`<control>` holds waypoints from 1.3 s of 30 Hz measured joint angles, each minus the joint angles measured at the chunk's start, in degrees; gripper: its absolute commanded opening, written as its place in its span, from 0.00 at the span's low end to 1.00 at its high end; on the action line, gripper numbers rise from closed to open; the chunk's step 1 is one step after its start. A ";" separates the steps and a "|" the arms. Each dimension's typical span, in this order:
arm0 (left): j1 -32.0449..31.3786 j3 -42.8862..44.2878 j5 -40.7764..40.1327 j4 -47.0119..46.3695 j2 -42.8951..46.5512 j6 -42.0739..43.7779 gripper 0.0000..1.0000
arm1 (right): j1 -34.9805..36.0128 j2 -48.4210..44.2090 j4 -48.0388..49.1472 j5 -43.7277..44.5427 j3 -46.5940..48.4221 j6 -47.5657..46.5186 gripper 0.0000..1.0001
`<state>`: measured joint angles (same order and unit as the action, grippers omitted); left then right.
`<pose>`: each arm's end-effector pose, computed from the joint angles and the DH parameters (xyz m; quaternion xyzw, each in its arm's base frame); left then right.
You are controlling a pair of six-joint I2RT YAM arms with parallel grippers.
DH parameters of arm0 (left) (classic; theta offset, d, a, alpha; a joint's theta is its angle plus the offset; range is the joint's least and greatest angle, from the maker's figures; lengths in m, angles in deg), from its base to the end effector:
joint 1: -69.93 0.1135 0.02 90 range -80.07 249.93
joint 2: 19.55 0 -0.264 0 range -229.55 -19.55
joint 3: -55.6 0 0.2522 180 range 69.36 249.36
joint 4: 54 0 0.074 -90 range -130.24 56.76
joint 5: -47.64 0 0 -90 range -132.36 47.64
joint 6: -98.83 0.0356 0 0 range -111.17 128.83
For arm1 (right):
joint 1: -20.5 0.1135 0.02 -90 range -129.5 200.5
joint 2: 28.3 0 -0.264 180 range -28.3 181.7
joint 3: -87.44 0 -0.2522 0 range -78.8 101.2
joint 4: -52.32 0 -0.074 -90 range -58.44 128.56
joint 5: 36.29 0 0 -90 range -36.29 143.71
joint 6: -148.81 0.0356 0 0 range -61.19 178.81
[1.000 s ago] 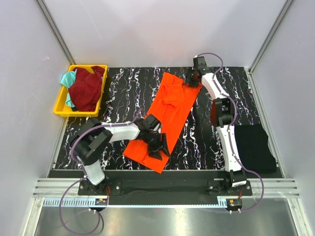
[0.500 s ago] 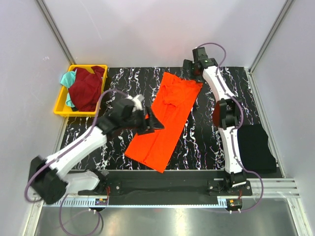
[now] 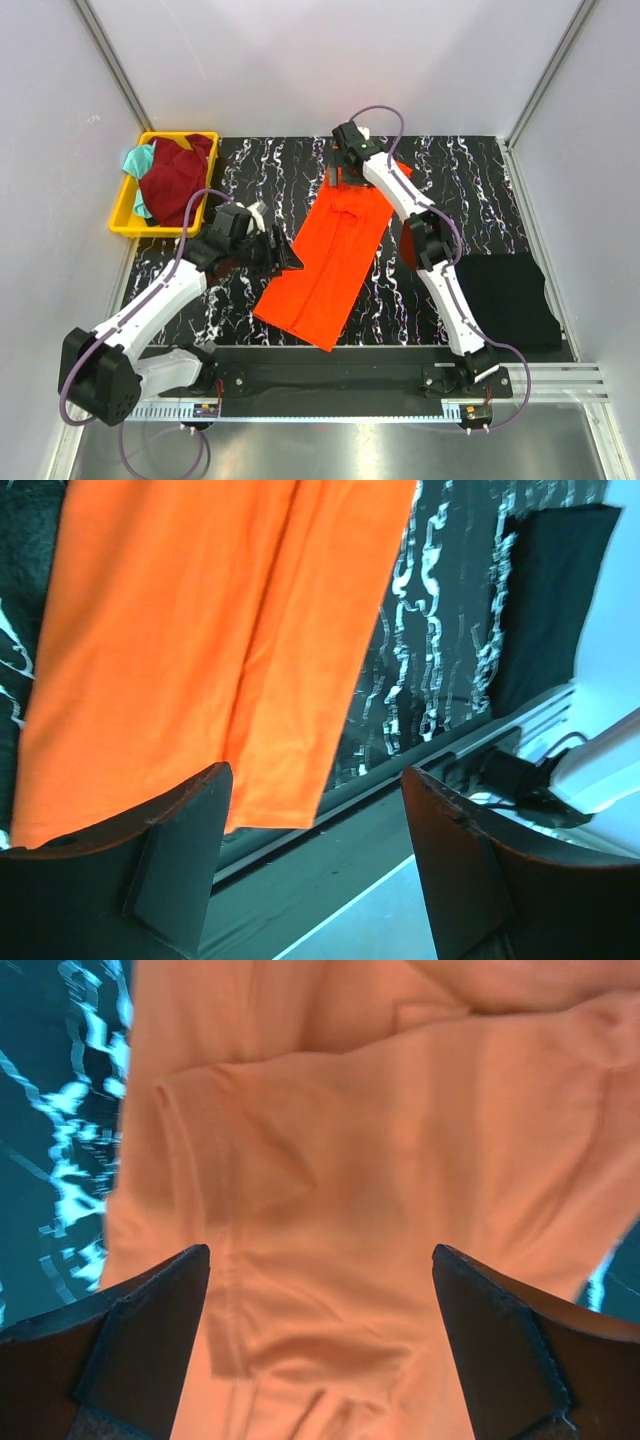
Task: Fold and stack the t-shirts
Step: Fold the tshirt
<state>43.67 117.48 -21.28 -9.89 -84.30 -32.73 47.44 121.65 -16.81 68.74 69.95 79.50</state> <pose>0.2028 -0.1143 0.2613 -0.0553 0.9154 -0.3423 0.2042 0.4984 0.2429 0.2101 -0.0142 0.9502 0.0005 0.3114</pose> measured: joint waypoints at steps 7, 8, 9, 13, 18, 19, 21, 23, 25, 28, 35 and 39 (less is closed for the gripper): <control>1.46 -0.42 1.25 0.26 -2.75 3.74 0.74 | 0.50 5.75 0.72 1.40 1.49 0.48 1.00; 1.53 -0.61 1.31 0.22 -2.86 4.04 0.74 | 0.48 6.01 0.63 1.42 1.90 0.17 1.00; 1.60 -0.81 1.38 0.31 -3.26 4.37 0.74 | 0.50 6.64 0.74 1.22 2.71 -0.81 1.00; 1.64 -1.03 1.42 0.26 -5.81 5.44 0.75 | 0.68 8.57 3.32 -0.20 5.66 -7.10 0.99; 1.64 -1.90 1.55 -0.74 -11.37 6.43 0.75 | 1.14 9.68 9.01 -3.89 6.34 -15.21 1.00; 1.62 -1.90 1.81 -1.25 -12.79 6.47 0.75 | 1.22 10.01 10.05 -4.83 6.62 -16.61 1.00; 1.20 -1.90 2.05 -2.93 -16.00 6.45 0.75 | 1.46 10.43 11.58 -6.19 7.06 -18.49 1.00; 0.42 -1.88 2.25 -4.61 -18.86 6.40 0.75 | 1.64 10.45 12.26 -7.28 7.15 -19.41 1.00; -1.14 -1.86 2.34 -6.03 -22.05 5.90 0.75 | 1.73 10.36 12.98 -7.98 7.02 -19.34 1.00; -4.31 -1.62 2.82 -7.56 -25.44 4.28 0.75 | 1.75 8.33 13.35 -8.52 3.96 -17.77 0.99; -8.74 -2.67 4.74 -15.34 -27.28 -3.02 0.75 | 1.31 -2.43 7.45 -7.04 0.55 -12.55 1.00; -10.73 -4.31 6.97 -22.27 -28.39 -8.55 0.75 | -0.81 -10.88 4.87 -7.19 -1.77 -9.25 1.00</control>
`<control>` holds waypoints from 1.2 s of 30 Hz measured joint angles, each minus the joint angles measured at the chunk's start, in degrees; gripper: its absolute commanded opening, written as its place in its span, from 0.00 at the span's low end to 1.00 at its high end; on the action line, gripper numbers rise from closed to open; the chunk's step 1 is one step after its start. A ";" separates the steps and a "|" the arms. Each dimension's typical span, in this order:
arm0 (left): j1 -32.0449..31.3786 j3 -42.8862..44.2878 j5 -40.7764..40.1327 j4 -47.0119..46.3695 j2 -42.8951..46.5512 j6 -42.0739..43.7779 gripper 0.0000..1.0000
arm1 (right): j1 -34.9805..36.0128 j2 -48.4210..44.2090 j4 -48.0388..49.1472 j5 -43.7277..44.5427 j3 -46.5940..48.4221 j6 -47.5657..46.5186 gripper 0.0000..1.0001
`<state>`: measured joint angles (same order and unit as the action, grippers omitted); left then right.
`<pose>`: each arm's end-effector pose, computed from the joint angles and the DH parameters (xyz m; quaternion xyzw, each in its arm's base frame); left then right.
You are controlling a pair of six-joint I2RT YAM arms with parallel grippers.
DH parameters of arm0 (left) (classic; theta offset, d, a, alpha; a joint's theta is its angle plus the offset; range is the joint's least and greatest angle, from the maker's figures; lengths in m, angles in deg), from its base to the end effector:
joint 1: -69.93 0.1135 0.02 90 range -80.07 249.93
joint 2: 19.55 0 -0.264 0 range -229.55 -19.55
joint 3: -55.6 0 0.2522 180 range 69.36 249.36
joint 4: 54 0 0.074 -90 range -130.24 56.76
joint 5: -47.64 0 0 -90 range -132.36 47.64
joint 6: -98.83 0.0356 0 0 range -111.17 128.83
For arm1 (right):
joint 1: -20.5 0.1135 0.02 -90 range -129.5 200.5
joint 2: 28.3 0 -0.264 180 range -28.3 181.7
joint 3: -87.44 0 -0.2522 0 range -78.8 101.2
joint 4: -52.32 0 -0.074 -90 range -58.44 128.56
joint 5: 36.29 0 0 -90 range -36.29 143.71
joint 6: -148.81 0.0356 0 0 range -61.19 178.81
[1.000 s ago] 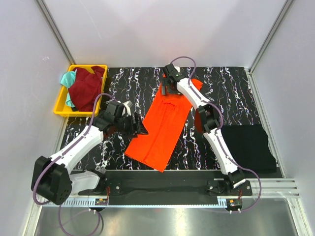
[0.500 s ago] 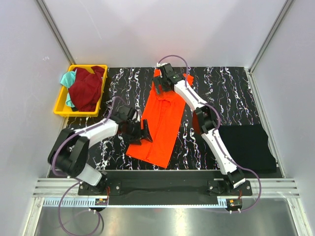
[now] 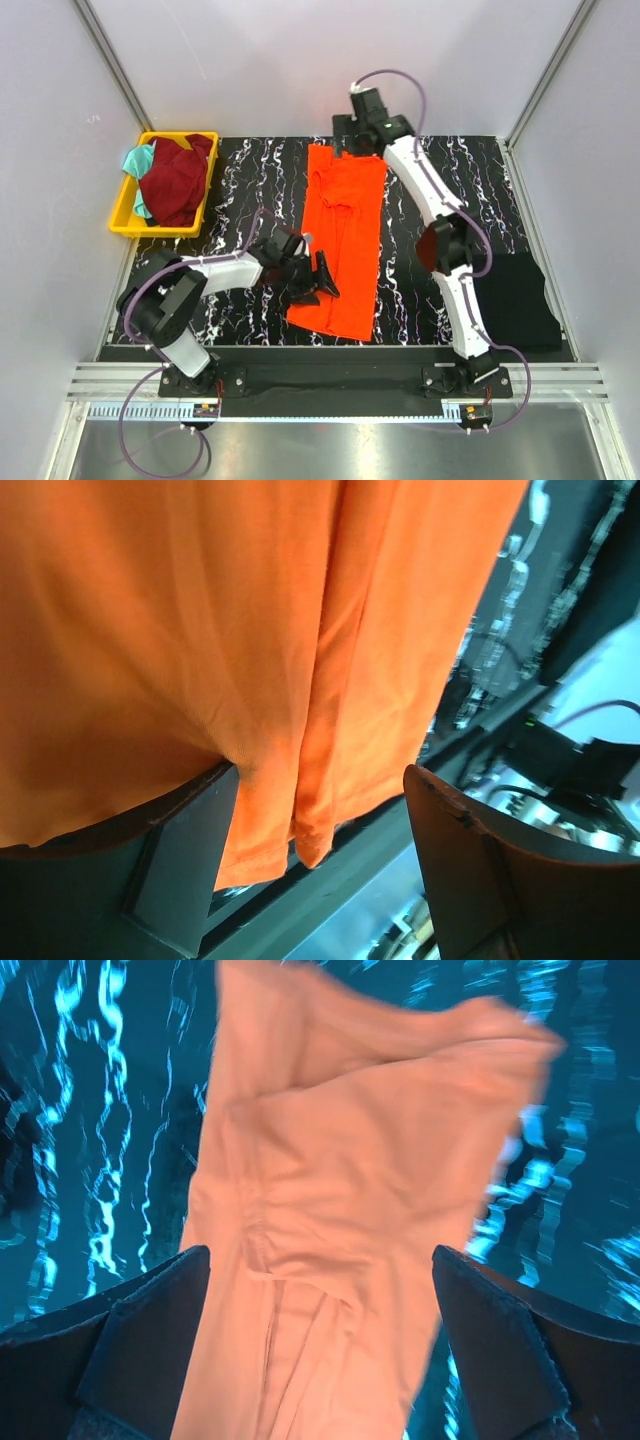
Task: Fold and stack the t-shirts
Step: Fold the tshirt
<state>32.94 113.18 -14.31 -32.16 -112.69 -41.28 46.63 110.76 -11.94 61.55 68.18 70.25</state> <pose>0.2267 -0.1917 0.1416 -0.0388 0.9329 -0.3562 0.0371 0.4818 0.2309 0.3057 -0.0895 0.9095 0.0699 0.4000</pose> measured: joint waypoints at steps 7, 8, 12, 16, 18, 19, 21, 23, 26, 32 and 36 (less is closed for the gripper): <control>-4.72 1.73 1.05 -5.62 -3.10 -5.75 0.74 | -5.51 -5.68 -1.86 -1.07 -3.67 2.97 1.00; -5.07 2.01 0.74 -5.35 -3.10 -5.92 0.74 | -5.55 -5.49 -2.27 -1.31 -4.37 3.28 1.00; -5.46 2.25 -2.62 -1.27 0.28 -6.27 0.75 | -4.33 -2.95 -3.80 -2.05 -5.97 3.65 1.00; -5.33 0.52 -6.40 3.45 11.72 -6.23 0.76 | -2.51 0.28 -4.61 -2.80 -6.12 3.63 1.00; -5.18 -1.05 -8.41 5.64 19.74 -5.99 0.76 | -1.66 1.86 -4.90 -2.82 -6.12 3.63 1.00; -5.01 -1.70 -9.25 6.78 23.43 -5.86 0.76 | -1.36 2.56 -4.94 -2.82 -6.12 3.61 1.00; -4.13 -3.23 -10.36 8.61 29.24 -5.60 0.75 | -0.96 3.58 -4.98 -2.86 -6.12 3.61 1.00; -1.57 -5.53 -11.04 10.60 33.97 -5.18 0.76 | -0.81 4.39 -5.16 -2.84 -6.12 3.63 1.00; 4.09 -7.98 -11.89 13.70 37.22 -3.69 0.75 | -0.81 4.63 -5.22 -2.75 -6.10 3.82 1.00; 14.25 -3.72 -11.91 16.06 32.79 3.41 0.73 | -0.81 4.63 -5.09 -2.95 -5.57 4.04 1.00; 15.78 3.93 -11.37 14.58 24.22 6.56 0.70 | -0.83 4.63 -5.05 -5.09 -5.51 4.94 1.00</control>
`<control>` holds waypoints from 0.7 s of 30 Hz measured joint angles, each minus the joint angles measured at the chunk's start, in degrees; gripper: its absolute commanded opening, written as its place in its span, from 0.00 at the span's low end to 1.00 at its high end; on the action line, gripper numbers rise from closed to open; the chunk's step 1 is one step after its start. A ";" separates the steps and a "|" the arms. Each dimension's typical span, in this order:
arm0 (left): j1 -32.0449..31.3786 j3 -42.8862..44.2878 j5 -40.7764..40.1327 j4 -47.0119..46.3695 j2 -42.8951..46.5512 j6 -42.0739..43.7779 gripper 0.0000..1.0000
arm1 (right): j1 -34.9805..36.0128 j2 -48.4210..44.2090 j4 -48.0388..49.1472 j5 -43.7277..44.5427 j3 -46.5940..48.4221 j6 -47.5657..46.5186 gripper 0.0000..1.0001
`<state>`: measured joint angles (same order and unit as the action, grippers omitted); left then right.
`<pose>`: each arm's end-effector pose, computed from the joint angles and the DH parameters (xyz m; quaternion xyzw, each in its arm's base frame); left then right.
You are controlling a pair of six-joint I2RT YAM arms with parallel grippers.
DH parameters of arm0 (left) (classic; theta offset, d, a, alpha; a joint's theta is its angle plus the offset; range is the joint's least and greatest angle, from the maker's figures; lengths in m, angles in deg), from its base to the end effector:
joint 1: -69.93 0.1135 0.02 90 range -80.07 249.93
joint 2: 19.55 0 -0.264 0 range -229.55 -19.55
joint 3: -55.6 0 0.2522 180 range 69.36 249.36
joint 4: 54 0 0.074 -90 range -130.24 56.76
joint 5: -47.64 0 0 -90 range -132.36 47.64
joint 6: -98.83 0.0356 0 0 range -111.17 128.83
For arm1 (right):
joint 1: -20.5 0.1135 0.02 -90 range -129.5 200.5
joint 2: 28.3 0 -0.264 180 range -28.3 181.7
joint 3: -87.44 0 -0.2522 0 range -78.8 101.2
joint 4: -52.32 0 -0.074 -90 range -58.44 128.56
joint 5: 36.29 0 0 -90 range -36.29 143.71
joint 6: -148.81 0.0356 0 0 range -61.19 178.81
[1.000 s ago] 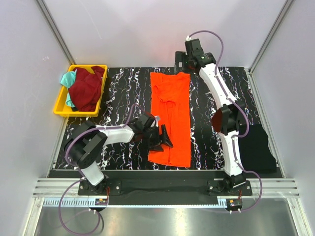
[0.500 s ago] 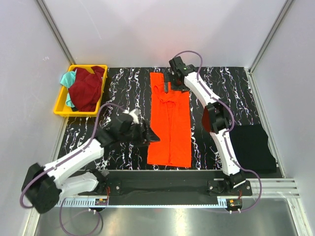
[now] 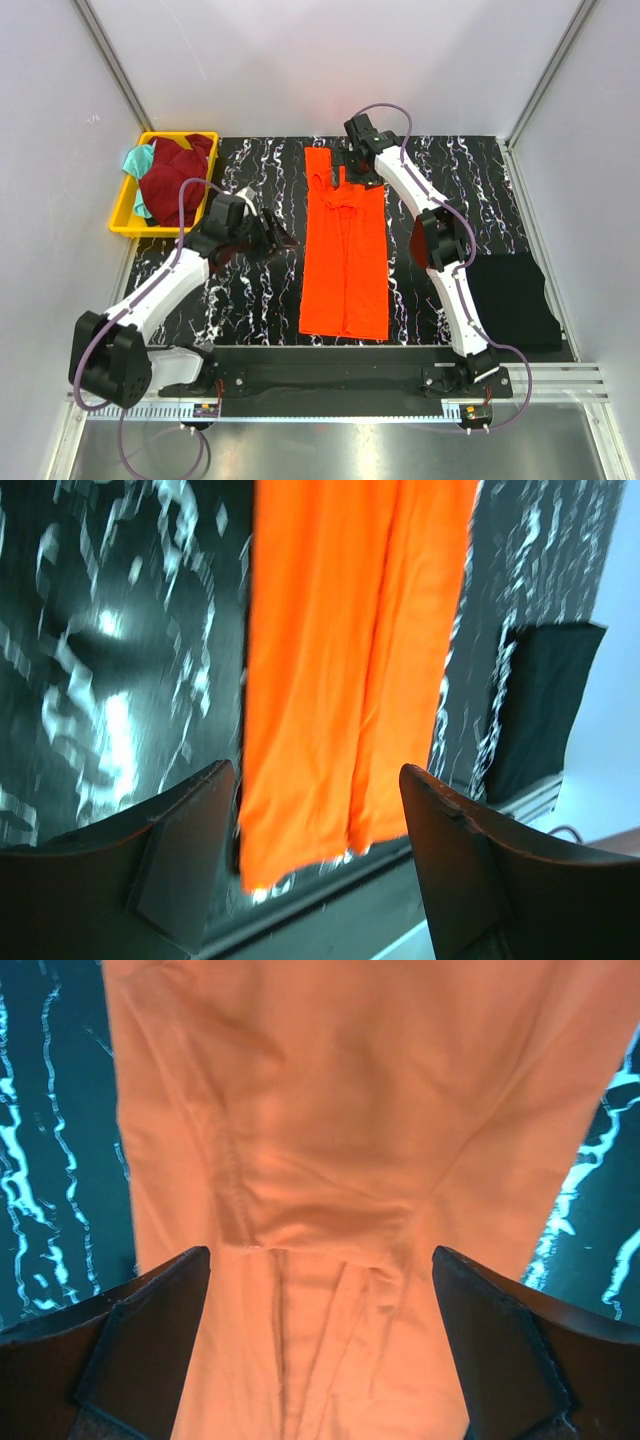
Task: Fold and stack the t-shirts
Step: Fold the tshirt
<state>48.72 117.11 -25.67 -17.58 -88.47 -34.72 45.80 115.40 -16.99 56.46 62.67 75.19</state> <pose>0.2323 -0.1011 0.2524 -0.1205 0.9040 -0.3205 0.2561 0.4874 0.2285 0.2275 -0.0680 0.9581 0.0771 0.2675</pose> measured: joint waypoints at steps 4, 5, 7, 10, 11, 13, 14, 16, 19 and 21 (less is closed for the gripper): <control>0.17 1.29 1.60 -1.68 -3.41 0.22 0.70 | -0.02 0.00 0.20 -3.52 0.00 1.36 1.00; 0.17 0.87 2.29 -2.05 -3.69 0.24 0.70 | -0.13 0.00 0.20 -4.55 -0.02 1.81 1.00; 0.17 -0.52 3.78 -2.80 -3.98 0.28 0.69 | -0.24 -0.28 0.61 -6.97 -0.74 2.67 1.00; 0.17 -4.50 6.49 -3.65 -4.02 0.48 0.69 | -0.42 -4.07 1.99 -9.79 -8.20 2.99 1.00; 0.17 -6.25 7.32 -3.72 -4.02 0.48 0.69 | -0.57 -7.08 2.45 -10.78 -13.64 2.97 1.00; 0.17 -9.70 8.74 -3.93 -4.04 0.44 0.69 | -0.94 -12.72 2.32 -12.55 -22.36 2.97 1.00; 0.17 -11.63 9.77 -4.28 -4.04 0.31 0.68 | -1.27 -16.72 3.04 -13.75 -28.48 2.97 1.00; 0.15 -15.30 11.43 -5.14 -4.04 -0.09 0.68 | -2.36 -25.31 3.28 -17.35 -40.13 3.10 1.00; -0.46 -18.91 13.20 -6.49 -4.15 -1.03 0.68 | -4.42 -40.81 6.51 -22.53 -59.95 3.85 0.99; -1.68 -19.58 13.66 -7.65 -4.72 -1.46 0.69 | -5.38 -51.28 7.48 -24.87 -71.93 4.90 0.88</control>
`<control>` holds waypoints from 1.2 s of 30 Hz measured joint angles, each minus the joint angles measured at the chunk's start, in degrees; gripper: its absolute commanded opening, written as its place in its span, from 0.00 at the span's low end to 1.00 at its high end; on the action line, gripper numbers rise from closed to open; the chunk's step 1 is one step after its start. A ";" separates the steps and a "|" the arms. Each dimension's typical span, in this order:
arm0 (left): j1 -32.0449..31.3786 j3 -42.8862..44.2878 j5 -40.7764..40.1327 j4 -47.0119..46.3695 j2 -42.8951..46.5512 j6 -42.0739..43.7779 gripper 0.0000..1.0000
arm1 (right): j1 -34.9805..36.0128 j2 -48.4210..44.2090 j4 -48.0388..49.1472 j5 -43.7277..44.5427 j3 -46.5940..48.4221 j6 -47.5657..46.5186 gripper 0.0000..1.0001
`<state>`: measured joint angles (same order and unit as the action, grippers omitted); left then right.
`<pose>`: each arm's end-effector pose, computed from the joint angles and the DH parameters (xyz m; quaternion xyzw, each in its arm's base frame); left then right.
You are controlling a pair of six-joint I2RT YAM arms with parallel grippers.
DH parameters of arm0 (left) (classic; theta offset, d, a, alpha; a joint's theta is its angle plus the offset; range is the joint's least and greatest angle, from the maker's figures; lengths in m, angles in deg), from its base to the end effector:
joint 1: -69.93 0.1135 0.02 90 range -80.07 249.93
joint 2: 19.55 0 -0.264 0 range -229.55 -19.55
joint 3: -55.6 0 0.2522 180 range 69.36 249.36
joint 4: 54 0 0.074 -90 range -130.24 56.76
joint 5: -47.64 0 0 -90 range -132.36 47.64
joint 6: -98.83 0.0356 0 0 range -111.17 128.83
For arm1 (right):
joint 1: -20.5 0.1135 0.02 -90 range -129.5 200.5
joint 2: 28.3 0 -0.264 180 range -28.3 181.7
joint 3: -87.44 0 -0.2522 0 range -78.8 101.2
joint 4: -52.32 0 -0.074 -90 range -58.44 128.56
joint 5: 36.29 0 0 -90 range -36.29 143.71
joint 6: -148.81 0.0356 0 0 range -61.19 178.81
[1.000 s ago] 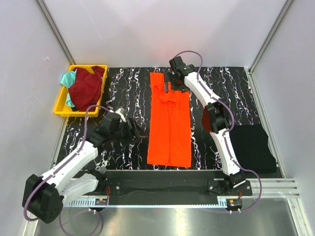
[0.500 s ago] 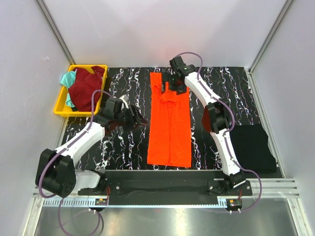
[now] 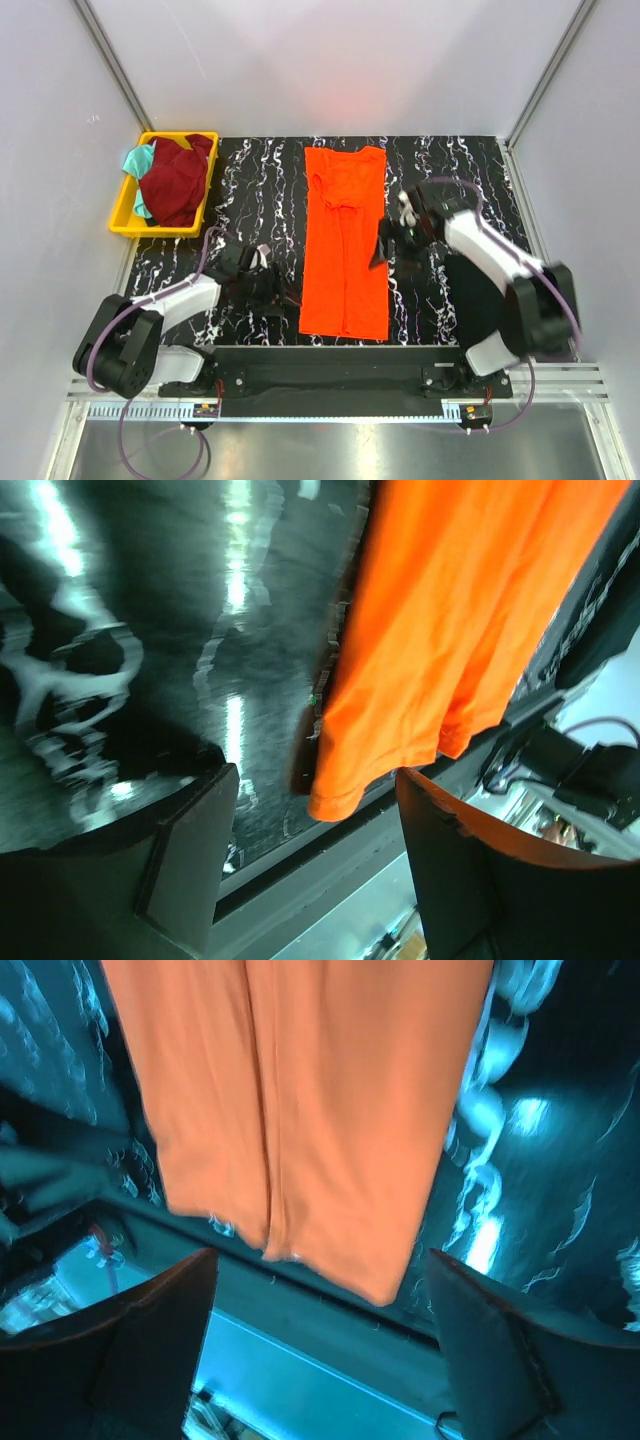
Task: Fold and stack the t-shirts
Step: Fold the tshirt
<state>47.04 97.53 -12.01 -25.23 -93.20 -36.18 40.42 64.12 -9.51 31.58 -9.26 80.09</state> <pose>0.1881 -0.0990 0.1431 -0.1136 0.9288 -0.3473 0.0625 0.2917 0.1200 0.2362 -0.0203 0.9682 0.2343 0.0854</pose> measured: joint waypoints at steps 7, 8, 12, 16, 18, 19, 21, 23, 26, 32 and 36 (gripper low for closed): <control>-6.75 -0.13 0.00 -5.03 -3.04 -2.80 0.63 | 0.26 -19.52 7.82 -9.14 -29.68 8.41 0.70; -7.63 -0.28 -0.31 -5.55 -3.06 -3.41 0.63 | 0.26 -20.44 8.55 -9.53 -32.35 9.49 0.71; -11.06 -0.85 -1.38 -7.04 -3.45 -6.78 0.60 | 0.26 -23.82 10.14 -10.19 -38.53 13.18 0.72; -13.07 -1.70 -2.47 -8.44 -3.17 -9.60 0.59 | 0.26 -24.74 12.87 -10.05 -41.27 15.43 0.71; -13.25 -1.97 -3.13 -8.50 -2.75 -10.49 0.59 | 0.26 -24.06 14.19 -10.05 -42.18 16.04 0.70; -13.31 -2.08 -3.45 -8.52 -2.54 -10.80 0.59 | 0.26 -23.71 14.80 -10.05 -42.58 16.28 0.70; -13.44 -2.10 -3.87 -8.44 -2.45 -11.04 0.58 | 0.26 -22.88 16.41 -10.05 -43.69 16.85 0.69; -13.44 -2.19 -3.98 -8.41 -2.45 -11.26 0.57 | 0.22 -22.38 17.44 -10.84 -44.28 17.86 0.65; -13.44 -2.43 -4.00 -8.57 -2.45 -11.61 0.56 | 0.22 -21.75 19.76 -11.89 -44.92 18.69 0.63; -13.42 -3.43 -4.31 -9.22 -1.73 -12.09 0.54 | 0.22 -19.78 23.87 -15.02 -46.12 20.24 0.59; -13.44 -4.50 -4.79 -8.94 -0.02 -12.50 0.54 | 0.20 -19.87 25.51 -15.89 -47.01 21.00 0.57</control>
<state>33.60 93.02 -16.80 -34.17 -93.22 -48.69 40.62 44.25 16.00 15.69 -56.28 101.09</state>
